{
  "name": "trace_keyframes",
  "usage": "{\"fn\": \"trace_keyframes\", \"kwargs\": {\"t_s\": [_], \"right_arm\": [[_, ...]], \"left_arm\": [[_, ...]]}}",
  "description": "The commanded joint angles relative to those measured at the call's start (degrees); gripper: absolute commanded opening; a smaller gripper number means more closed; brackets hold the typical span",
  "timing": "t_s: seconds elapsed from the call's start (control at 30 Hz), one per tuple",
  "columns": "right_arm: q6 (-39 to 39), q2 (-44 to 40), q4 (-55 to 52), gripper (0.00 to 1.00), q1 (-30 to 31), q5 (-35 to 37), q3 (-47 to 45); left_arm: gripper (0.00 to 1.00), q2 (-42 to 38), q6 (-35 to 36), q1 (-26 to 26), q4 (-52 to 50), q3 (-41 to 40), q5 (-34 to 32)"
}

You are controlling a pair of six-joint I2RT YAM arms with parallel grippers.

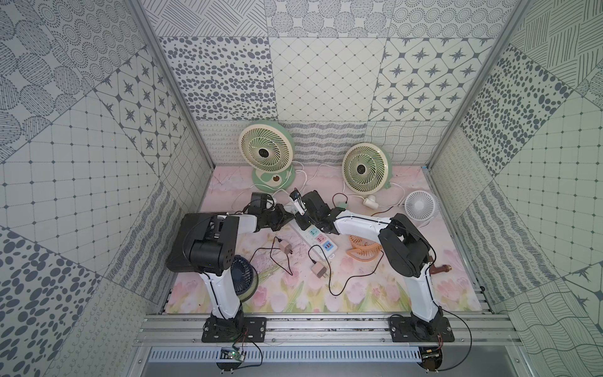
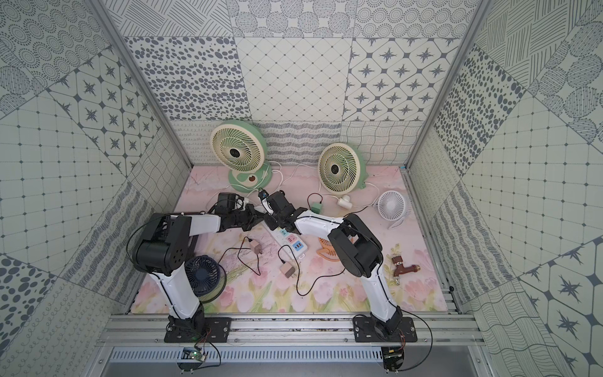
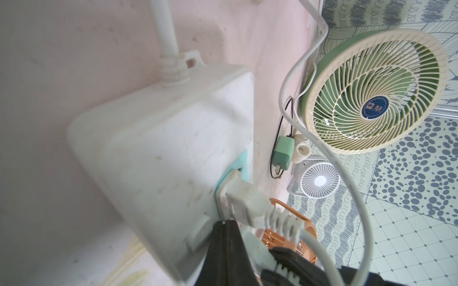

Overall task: Unplug the desk fan from the power strip
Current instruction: Remove the plug from the socket.

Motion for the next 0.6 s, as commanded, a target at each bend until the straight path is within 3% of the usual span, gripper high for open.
{"fn": "trace_keyframes", "kwargs": {"t_s": [0.0, 0.07, 0.17, 0.37, 0.57], "right_arm": [[0.3, -3.8, 0.3, 0.0, 1.7, -4.1, 1.8], [4.6, -4.2, 0.8, 0.0, -0.6, -8.9, 1.4], [6.2, -4.7, 2.3, 0.0, -1.3, -10.2, 0.6], [-2.1, -4.1, -0.2, 0.0, 3.5, -1.9, 1.6], [5.9, -5.1, 1.6, 0.0, -1.3, -9.3, 0.2]], "left_arm": [[0.0, 0.2, 0.6, 0.2, -8.3, -0.9, -6.5], [0.0, -0.1, 0.5, 0.2, -8.3, -1.0, -6.5], [0.0, -0.4, 0.7, 0.2, -8.6, -1.0, -6.7], [0.0, -0.6, 0.7, 0.2, -8.7, -1.0, -6.9], [0.0, -1.0, 0.8, 0.2, -8.7, -1.3, -6.9]]}}
